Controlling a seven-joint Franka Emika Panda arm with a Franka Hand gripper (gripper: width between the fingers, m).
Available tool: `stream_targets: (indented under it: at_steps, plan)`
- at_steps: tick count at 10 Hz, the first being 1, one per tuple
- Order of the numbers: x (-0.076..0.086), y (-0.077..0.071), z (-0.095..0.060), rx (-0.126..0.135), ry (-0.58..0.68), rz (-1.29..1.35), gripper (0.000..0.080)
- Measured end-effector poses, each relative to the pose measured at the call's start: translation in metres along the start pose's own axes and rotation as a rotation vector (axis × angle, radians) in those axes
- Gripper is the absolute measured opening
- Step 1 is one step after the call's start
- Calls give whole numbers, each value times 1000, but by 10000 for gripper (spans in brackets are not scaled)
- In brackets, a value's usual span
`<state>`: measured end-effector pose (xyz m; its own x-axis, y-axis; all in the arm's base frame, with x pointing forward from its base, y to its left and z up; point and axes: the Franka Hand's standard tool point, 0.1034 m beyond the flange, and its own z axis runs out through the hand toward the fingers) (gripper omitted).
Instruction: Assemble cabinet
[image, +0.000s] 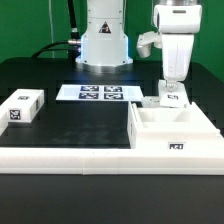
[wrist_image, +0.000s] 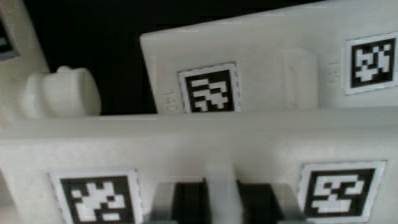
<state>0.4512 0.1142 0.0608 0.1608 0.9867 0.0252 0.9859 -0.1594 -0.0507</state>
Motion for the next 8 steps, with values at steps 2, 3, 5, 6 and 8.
stream_targets:
  at_steps: [2, 3, 5, 6, 8]
  plan:
    - [2, -1, 1, 1, 0, 9, 70]
    - [4, -1, 1, 1, 1, 18, 70]
    - [4, -2, 1, 2, 0, 25, 70]
    - [4, -2, 1, 3, 0, 26, 70]
    - [3, -2, 1, 3, 0, 26, 70]
